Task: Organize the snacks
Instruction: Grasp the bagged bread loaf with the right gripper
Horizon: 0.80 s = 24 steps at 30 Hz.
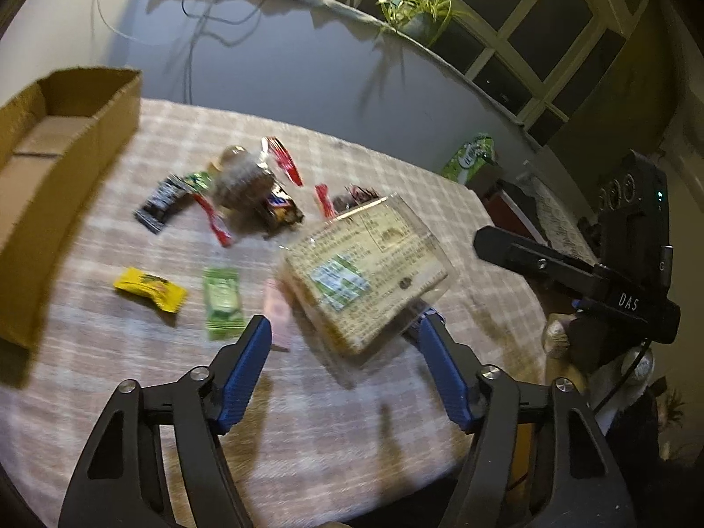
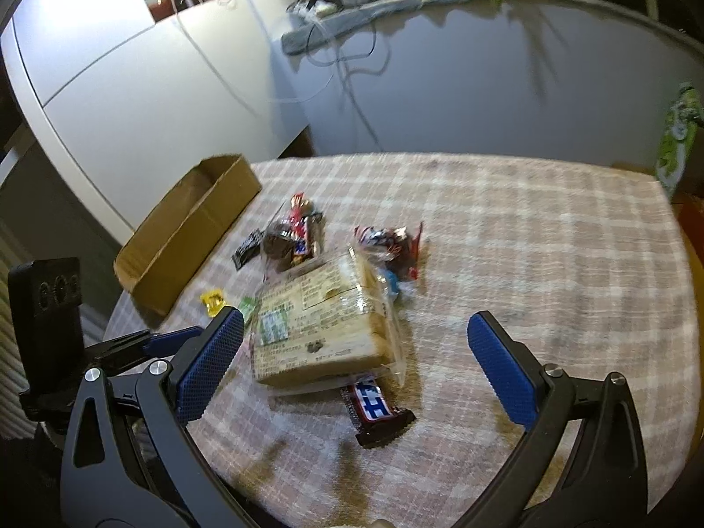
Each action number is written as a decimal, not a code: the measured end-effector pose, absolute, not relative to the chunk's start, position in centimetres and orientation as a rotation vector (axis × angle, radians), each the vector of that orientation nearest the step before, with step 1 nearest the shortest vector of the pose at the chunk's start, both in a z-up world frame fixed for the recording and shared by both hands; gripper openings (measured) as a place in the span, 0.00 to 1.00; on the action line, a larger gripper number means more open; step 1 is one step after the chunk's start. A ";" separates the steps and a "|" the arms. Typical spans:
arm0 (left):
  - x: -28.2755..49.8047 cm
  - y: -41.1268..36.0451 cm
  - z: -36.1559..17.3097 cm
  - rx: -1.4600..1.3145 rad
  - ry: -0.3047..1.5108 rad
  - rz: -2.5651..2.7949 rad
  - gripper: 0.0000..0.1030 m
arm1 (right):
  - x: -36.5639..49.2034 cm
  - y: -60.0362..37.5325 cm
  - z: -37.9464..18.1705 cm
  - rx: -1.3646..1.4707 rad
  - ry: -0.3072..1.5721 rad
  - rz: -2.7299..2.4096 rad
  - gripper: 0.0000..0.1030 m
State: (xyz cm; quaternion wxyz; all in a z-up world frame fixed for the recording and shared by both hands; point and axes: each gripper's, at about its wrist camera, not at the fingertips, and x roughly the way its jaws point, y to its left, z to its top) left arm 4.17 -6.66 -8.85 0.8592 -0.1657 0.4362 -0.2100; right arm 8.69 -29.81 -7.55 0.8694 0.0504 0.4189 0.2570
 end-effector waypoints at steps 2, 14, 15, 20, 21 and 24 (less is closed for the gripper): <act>4.7 -7.1 -9.2 -0.349 0.923 -0.445 0.64 | 9.4 -29.2 -8.2 0.091 0.916 0.561 1.00; 6.1 -8.3 -10.0 -0.347 0.950 -0.458 0.61 | 11.6 -26.9 -9.8 0.060 0.996 0.626 0.97; 6.2 -8.3 -10.1 -0.346 0.954 -0.459 0.61 | 11.4 -26.9 -9.7 0.055 1.000 0.631 0.94; 6.4 -8.7 -10.6 -0.340 0.965 -0.463 0.59 | 11.7 -26.4 -10.3 0.038 1.043 0.640 0.79; 6.5 -8.7 -10.6 -0.337 0.965 -0.464 0.58 | 11.7 -26.3 -10.4 0.035 1.049 0.634 0.77; 6.7 -8.6 -10.8 -0.335 0.968 -0.462 0.55 | 11.9 -26.5 -10.7 0.023 1.064 0.622 0.72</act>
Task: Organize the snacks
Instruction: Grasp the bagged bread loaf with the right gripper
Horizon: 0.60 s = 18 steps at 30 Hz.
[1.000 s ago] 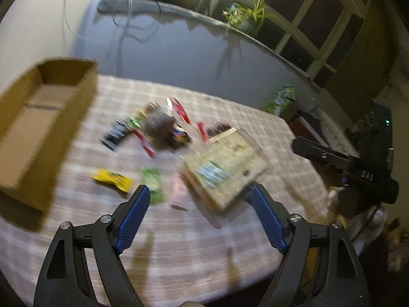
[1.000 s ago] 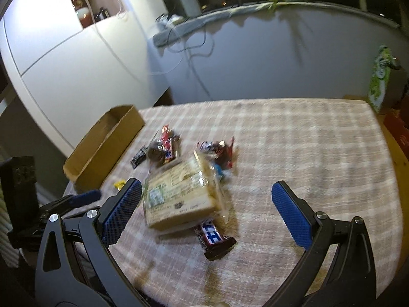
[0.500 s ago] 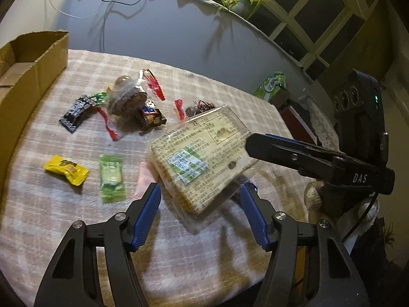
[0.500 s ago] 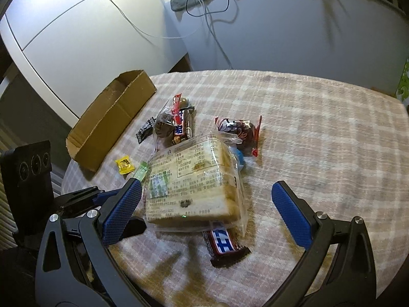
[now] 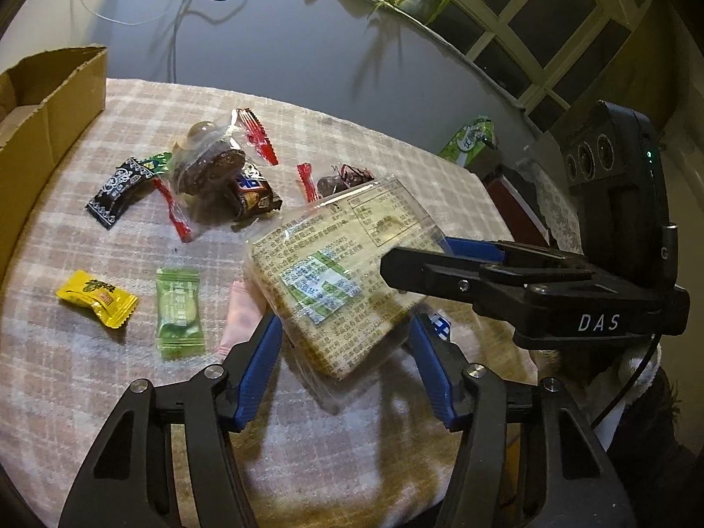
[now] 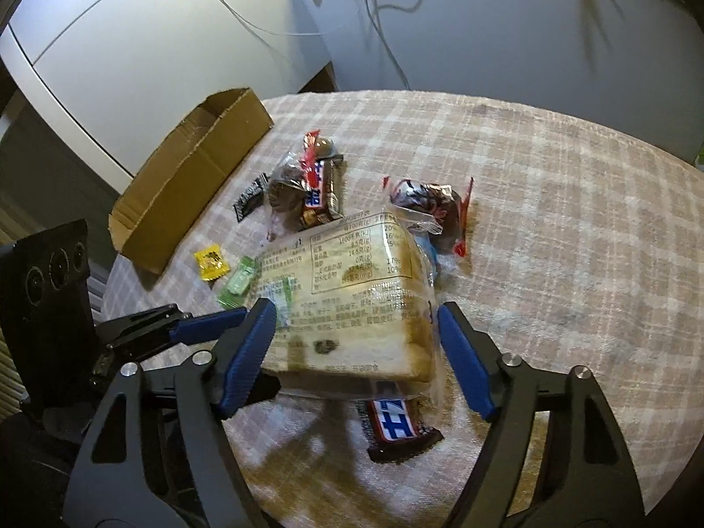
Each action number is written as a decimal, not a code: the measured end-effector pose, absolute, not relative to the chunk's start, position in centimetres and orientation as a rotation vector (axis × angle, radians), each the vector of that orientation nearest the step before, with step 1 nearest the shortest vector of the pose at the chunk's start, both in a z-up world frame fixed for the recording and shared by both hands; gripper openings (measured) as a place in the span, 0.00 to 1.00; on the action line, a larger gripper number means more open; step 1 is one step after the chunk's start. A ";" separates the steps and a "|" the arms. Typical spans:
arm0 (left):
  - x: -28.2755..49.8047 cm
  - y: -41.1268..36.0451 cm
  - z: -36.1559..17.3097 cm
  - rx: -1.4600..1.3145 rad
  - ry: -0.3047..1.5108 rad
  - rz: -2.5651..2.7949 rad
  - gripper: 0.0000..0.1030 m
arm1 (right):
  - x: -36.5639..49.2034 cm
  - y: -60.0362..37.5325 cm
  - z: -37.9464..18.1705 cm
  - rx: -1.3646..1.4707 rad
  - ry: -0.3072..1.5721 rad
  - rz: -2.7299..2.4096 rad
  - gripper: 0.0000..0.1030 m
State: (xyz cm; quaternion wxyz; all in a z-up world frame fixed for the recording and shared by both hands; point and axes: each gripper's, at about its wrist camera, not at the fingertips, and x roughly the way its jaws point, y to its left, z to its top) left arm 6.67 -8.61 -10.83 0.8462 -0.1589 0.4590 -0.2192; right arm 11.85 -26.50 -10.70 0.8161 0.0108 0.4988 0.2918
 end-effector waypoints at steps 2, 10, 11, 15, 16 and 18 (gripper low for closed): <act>7.1 -8.6 -11.1 -0.348 0.979 -0.464 0.54 | 12.0 -26.4 -11.0 0.007 1.080 0.606 0.68; 7.2 -9.1 -10.6 -0.294 0.953 -0.450 0.53 | 11.7 -26.2 -11.0 -0.008 1.078 0.603 0.62; 7.2 -9.1 -10.4 -0.286 0.944 -0.445 0.53 | 11.6 -26.2 -10.9 -0.004 1.077 0.606 0.61; 6.9 -8.9 -10.0 -0.261 0.922 -0.428 0.52 | 11.3 -25.7 -10.3 -0.009 1.065 0.611 0.60; 6.7 -8.8 -9.9 -0.254 0.914 -0.423 0.52 | 11.2 -25.6 -10.1 -0.012 1.061 0.612 0.60; 6.2 -8.4 -9.5 -0.245 0.899 -0.418 0.52 | 10.9 -25.1 -9.6 -0.025 1.048 0.615 0.59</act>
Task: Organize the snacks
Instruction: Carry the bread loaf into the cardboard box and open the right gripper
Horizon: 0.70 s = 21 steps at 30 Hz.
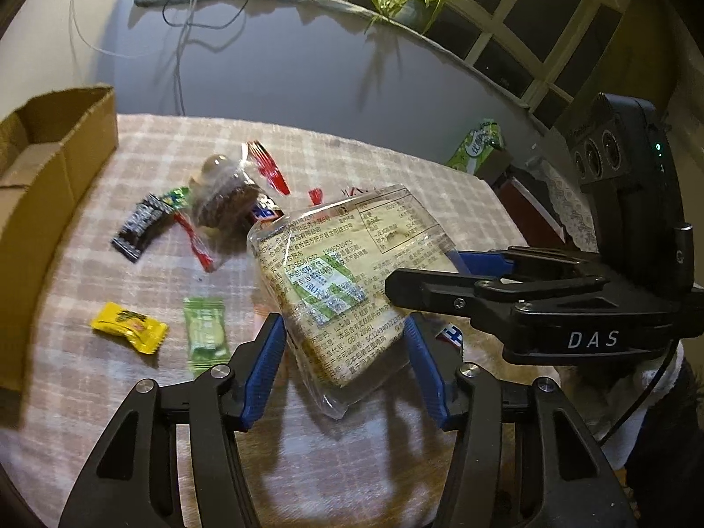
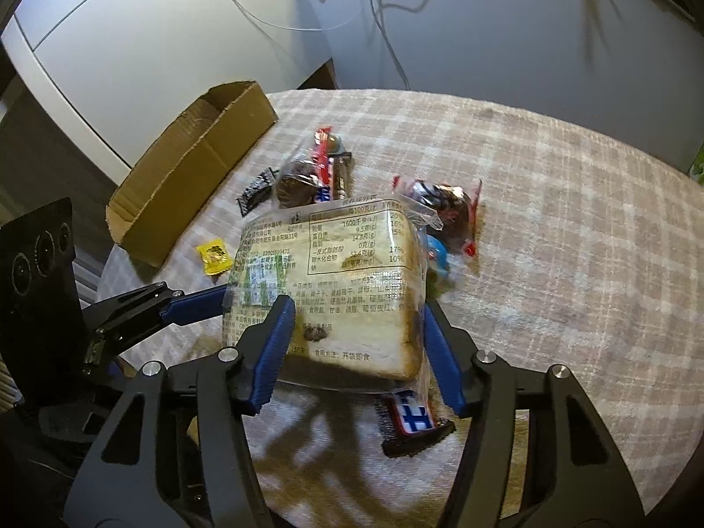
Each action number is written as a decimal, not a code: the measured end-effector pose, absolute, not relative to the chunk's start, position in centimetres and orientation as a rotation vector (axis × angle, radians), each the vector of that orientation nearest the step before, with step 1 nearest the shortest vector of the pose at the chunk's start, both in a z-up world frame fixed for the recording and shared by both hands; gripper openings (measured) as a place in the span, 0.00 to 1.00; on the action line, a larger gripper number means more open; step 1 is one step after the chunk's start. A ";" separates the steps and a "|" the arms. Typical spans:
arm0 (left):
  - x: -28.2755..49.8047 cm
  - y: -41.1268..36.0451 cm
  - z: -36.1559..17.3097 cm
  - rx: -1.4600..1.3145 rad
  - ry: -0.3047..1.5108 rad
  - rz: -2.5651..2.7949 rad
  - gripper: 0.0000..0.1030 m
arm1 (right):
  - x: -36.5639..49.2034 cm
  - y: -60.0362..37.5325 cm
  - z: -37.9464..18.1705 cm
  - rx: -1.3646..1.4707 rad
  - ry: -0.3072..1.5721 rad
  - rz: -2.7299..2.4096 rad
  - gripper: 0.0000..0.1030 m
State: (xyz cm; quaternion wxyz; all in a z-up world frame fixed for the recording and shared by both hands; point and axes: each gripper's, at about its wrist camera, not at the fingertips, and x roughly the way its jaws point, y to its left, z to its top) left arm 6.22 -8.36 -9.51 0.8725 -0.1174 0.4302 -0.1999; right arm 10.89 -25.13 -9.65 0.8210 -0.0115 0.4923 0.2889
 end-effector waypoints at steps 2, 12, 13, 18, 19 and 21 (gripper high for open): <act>5.8 -7.8 -9.1 -0.242 0.881 -0.410 0.52 | 10.6 -24.6 -9.2 -0.032 1.035 0.620 0.59; 4.4 -3.5 -6.5 -0.249 0.789 -0.341 0.52 | 9.7 -20.0 -6.7 -0.070 0.966 0.693 0.59; 4.1 -2.8 -6.3 -0.249 0.779 -0.329 0.52 | 9.7 -19.3 -6.5 -0.071 0.960 0.705 0.59; 3.5 0.1 -5.4 -0.255 0.742 -0.264 0.52 | 9.7 -15.7 -5.6 -0.079 0.938 0.757 0.59; 3.5 0.5 -5.3 -0.257 0.737 -0.255 0.52 | 9.6 -15.1 -5.5 -0.081 0.934 0.764 0.59; 3.2 1.4 -5.1 -0.260 0.726 -0.232 0.52 | 9.6 -13.5 -5.1 -0.089 0.926 0.787 0.59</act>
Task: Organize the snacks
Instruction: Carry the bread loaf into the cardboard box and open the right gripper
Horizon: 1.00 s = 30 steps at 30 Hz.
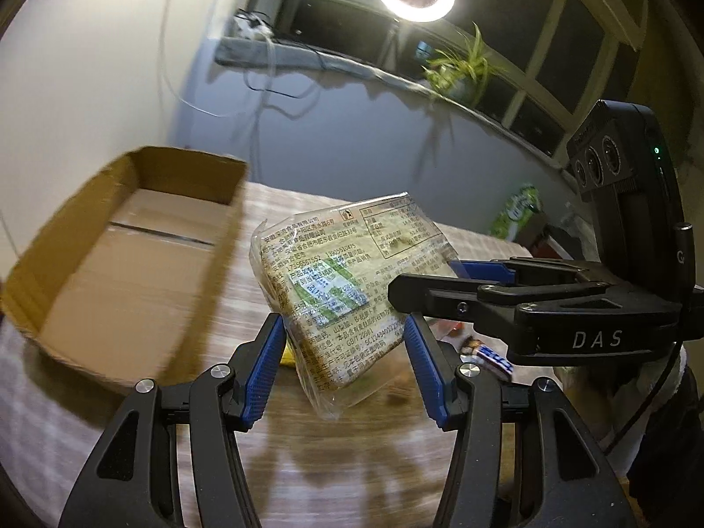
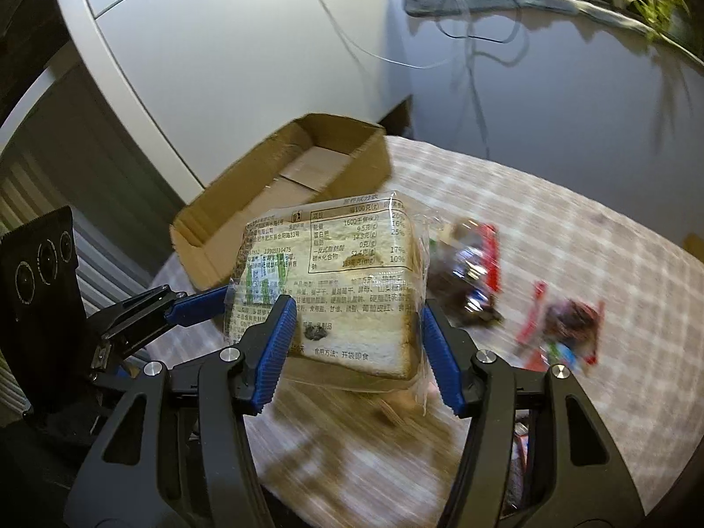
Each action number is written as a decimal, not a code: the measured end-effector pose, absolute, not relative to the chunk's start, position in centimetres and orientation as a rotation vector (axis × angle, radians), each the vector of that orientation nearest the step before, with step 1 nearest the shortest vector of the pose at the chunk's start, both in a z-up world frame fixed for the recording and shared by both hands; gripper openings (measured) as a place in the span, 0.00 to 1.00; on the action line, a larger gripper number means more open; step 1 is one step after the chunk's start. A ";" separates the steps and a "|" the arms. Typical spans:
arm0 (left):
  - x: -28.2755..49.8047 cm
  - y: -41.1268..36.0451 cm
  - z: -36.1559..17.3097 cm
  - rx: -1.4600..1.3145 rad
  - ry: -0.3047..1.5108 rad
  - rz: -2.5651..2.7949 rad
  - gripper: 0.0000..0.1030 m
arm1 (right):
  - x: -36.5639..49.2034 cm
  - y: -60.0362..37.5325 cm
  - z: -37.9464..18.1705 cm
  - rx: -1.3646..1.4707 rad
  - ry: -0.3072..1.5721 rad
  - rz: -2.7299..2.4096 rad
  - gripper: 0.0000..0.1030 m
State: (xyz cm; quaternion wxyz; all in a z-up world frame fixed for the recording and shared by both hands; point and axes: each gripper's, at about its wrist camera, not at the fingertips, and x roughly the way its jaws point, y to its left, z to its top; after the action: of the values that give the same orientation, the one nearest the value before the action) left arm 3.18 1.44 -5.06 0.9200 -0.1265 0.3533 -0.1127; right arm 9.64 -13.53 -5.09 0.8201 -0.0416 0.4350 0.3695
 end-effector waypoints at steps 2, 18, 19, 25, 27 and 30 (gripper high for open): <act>2.8 2.6 -4.9 -0.265 0.716 -0.209 0.52 | 9.6 -12.5 -4.8 -0.094 0.922 0.804 0.59; 1.8 10.5 -4.5 -0.327 0.676 -0.039 0.52 | 10.9 -1.8 -4.9 -0.142 0.924 0.937 0.59; 1.8 10.9 -4.5 -0.330 0.677 -0.032 0.52 | 11.0 -1.4 -5.1 -0.144 0.926 0.941 0.59; 1.9 12.7 -4.9 -0.339 0.686 -0.002 0.52 | 11.6 0.9 -6.1 -0.151 0.948 0.966 0.59; 2.0 13.1 -5.1 -0.340 0.690 0.007 0.52 | 11.8 1.4 -6.4 -0.150 0.956 0.970 0.59; 2.1 13.6 -5.2 -0.346 0.693 0.016 0.52 | 11.9 1.9 -6.7 -0.152 0.965 0.974 0.59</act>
State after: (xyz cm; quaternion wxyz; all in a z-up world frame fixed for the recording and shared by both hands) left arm 2.10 13.60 -5.19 0.9259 -0.1686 0.3378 0.0080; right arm 11.92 1.90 -6.75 0.7715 -0.0701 0.4451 0.4491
